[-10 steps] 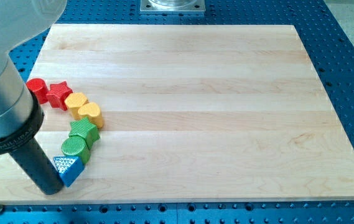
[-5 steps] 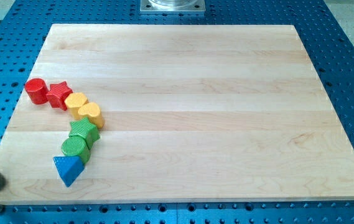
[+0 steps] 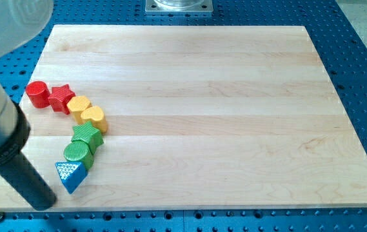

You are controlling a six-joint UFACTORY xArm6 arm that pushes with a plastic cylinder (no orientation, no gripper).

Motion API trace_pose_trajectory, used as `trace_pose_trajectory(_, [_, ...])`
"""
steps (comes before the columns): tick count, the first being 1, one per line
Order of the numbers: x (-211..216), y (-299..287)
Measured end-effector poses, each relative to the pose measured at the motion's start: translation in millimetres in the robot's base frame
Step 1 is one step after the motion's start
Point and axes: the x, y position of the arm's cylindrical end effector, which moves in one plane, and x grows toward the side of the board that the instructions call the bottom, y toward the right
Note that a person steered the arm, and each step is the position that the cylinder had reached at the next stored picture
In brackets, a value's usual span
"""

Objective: Separate the green star from the green circle

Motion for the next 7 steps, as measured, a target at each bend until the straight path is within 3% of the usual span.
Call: trace_pose_trajectory(7, [-90,5])
